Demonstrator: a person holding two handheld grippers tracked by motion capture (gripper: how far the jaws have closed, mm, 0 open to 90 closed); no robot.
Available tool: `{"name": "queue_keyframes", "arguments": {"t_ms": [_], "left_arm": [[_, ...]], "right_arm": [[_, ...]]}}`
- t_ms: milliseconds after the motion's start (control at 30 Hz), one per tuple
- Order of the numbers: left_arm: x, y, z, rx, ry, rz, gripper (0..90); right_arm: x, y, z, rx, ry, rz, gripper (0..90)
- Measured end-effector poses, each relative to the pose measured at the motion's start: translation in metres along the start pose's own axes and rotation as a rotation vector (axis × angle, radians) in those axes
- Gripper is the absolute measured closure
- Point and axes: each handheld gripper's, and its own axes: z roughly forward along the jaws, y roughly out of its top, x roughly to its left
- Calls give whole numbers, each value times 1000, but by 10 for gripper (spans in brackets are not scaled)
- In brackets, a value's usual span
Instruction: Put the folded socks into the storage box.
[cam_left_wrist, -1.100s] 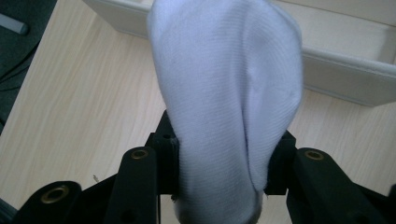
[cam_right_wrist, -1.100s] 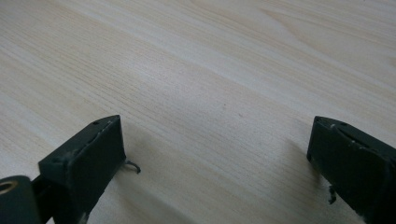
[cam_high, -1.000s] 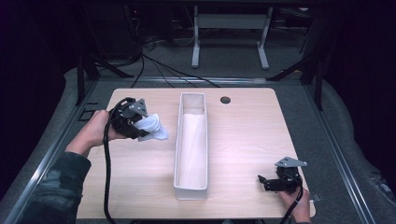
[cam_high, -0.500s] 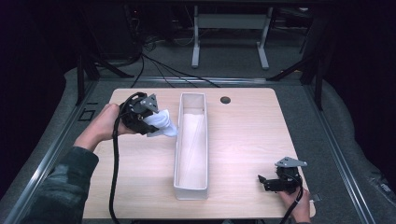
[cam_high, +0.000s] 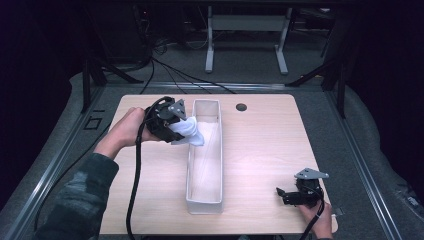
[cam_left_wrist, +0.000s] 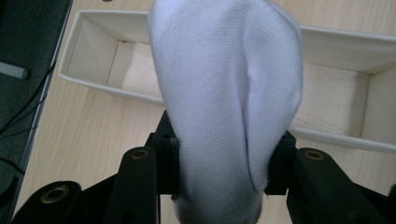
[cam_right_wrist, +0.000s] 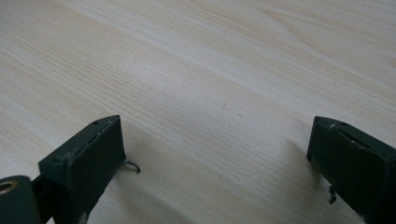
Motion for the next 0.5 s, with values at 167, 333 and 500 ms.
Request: {"name": "queue_keyframes", "arguments": {"t_ms": [167,333,500], "left_arm": [[-1,8,3,3,-8,19,590],[-3,16,9,0,-21,35,590],[-4,21,15,-1,-31,41,590]], "right_arm": [[0,0,0,0,-1,-1,36],[0,0,0,-1,-1,-1,36],[0,0,0,-1,-1,-1,36]]}}
